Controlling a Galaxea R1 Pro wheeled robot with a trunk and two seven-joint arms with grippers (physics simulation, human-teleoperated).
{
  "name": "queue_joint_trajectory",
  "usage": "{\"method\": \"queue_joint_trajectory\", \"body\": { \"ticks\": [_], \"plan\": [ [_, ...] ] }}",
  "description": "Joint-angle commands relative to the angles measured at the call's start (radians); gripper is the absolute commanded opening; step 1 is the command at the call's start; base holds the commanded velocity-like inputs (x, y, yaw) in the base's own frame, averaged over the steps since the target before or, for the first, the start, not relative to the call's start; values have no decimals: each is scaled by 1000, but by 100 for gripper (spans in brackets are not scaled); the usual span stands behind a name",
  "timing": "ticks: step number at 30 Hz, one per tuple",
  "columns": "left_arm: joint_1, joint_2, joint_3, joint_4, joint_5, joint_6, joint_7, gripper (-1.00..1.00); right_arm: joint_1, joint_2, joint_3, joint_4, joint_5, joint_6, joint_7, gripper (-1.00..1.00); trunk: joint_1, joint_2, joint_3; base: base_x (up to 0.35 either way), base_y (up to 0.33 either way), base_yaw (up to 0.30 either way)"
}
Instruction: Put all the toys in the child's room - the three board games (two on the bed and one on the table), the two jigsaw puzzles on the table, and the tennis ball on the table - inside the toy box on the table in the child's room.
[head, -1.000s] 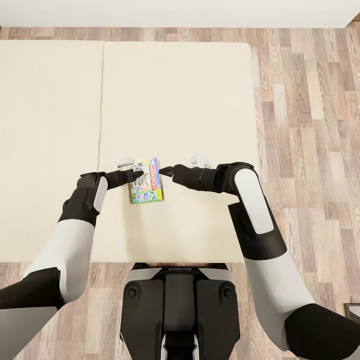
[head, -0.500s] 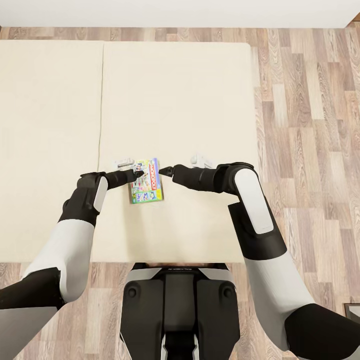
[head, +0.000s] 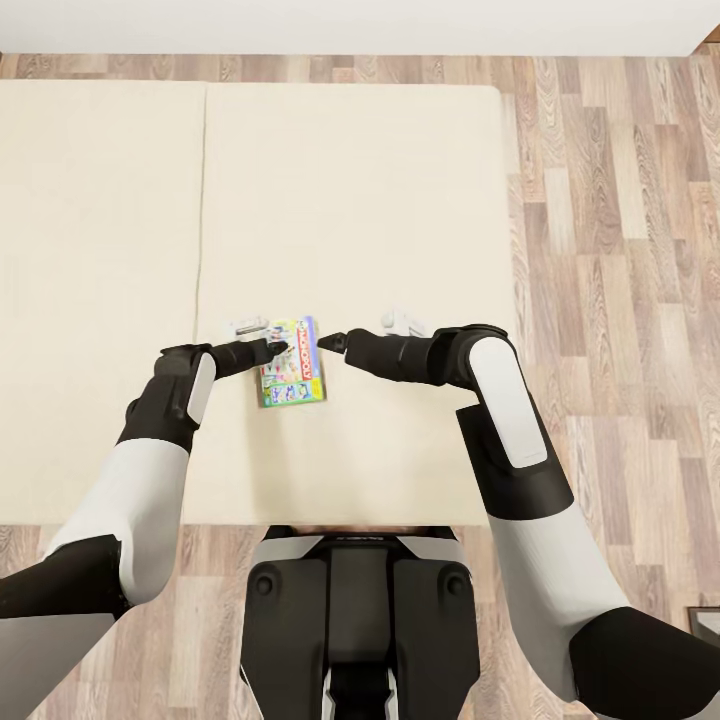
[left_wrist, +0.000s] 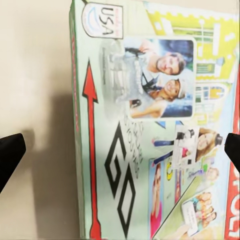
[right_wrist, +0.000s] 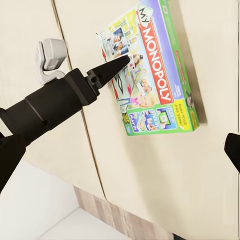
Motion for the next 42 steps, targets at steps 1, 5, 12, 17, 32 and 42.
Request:
{"method": "queue_joint_trajectory", "body": {
  "ticks": [1, 5, 12, 17, 32, 42],
  "plan": [
    [-1, -2, 5, -1, -1, 7, -7, 100, -1, 0, 0, 0, -9, 2, -10, 100, 1, -2, -1, 0, -164, 0],
    [-1, -2, 5, -2, -1, 6, -10, 100, 0, 0, 0, 0, -9, 2, -10, 100, 1, -2, -1, 0, -158, 0],
    [-1, -2, -14, -2, -1, 6, -10, 100, 0, 0, -1, 0, -9, 2, -10, 100, 1, -2, -1, 0, -31, 0],
    [-1, -1, -44, -2, 0, 6, -10, 100, 0, 0, -1, 0, -9, 2, -10, 100, 1, -2, -1, 0, -9, 0],
    [-1, -1, -51, -2, 0, 7, -11, 100, -1, 0, -1, 0, -9, 2, -10, 100, 1, -2, -1, 0, -161, 0],
    [-1, -2, -51, -2, 0, 7, -14, 100, -1, 0, -1, -1, -9, 2, -10, 100, 1, -2, -1, -6, -110, 0]
  ]
}}
